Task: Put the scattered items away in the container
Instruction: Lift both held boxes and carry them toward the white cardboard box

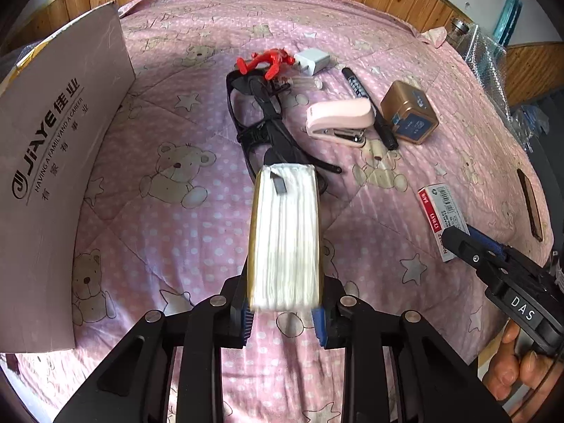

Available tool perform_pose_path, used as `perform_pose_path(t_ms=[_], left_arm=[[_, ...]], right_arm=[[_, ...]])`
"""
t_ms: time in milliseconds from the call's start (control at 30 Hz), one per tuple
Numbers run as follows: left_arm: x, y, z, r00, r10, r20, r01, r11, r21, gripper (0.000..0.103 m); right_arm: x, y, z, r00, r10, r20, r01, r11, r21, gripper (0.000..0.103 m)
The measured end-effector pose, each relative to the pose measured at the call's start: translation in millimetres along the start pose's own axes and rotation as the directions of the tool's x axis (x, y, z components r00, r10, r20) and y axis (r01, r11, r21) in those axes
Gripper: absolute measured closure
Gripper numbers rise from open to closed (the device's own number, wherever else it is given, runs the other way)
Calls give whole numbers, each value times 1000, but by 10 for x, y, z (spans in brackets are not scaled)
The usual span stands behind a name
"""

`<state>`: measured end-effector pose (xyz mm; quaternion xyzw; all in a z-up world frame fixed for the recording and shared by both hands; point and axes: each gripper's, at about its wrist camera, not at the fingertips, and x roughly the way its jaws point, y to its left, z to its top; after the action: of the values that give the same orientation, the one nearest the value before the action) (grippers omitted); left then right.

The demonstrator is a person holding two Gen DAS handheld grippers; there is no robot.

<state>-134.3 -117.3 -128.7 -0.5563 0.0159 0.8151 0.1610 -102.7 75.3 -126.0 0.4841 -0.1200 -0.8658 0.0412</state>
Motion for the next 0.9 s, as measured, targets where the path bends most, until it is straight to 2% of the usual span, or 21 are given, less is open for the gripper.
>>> perform_pose_path(t_ms=[67,133,233,533,900], left_arm=[[66,-48,-45,1000,13,0,-13,1000,19,76],[32,-91,-75,999,27,26,-28,998,52,79],[-74,-89,-100,999,18,43,-20,998,53,80],[-367,18,-106,996,9,92,-11,1000,24,80],[-786,317,-115,984,-7,180,14,999,-37,80]], right_arm=[[-4,40,-9,1000,-23,9,23,999,-33,63],[-50,20,-13,1000,5,4,-5,1000,-10,63],[-179,90,-30,1000,3,25,-2,999,-33,63],[-379,371,-40,999,30,30,-28,997,-72,63],[-540,865,-19,998,53,37,-46,984,-175,63]])
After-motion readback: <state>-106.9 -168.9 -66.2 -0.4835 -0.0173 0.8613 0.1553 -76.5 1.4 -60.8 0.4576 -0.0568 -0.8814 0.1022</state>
